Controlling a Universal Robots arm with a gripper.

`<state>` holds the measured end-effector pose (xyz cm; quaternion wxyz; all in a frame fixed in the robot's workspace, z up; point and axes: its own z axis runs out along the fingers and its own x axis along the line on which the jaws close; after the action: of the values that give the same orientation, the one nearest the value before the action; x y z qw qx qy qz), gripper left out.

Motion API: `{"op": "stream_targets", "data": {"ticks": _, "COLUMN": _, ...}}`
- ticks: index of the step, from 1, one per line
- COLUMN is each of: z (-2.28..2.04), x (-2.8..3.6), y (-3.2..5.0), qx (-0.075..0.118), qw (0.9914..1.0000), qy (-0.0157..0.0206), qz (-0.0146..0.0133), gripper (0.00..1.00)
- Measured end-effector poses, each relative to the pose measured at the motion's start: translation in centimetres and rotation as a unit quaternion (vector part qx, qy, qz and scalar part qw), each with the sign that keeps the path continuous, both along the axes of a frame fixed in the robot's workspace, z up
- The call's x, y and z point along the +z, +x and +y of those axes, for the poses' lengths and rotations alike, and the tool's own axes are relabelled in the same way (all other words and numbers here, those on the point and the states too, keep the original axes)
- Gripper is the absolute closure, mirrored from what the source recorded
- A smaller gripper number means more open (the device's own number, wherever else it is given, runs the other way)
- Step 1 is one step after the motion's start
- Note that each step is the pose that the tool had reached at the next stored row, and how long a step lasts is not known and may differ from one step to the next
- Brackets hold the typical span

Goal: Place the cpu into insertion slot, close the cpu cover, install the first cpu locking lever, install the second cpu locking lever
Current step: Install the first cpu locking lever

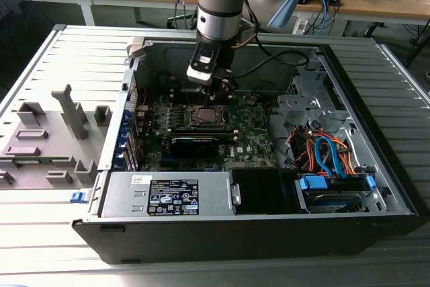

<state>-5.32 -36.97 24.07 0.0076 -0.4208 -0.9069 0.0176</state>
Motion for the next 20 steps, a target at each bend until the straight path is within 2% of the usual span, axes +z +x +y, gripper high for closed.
{"op": "stream_targets", "data": {"ticks": 11, "z": 0.0, "x": 0.0, "y": 0.0, "qx": 0.018, "qw": 0.99984, "qy": 0.0, "qz": 0.0, "gripper": 0.89}}
{"op": "stream_targets", "data": {"ticks": 20, "z": 0.0, "x": 0.0, "y": 0.0, "qx": 0.035, "qw": 0.99939, "qy": 0.0, "qz": 0.0, "gripper": 0.89}}
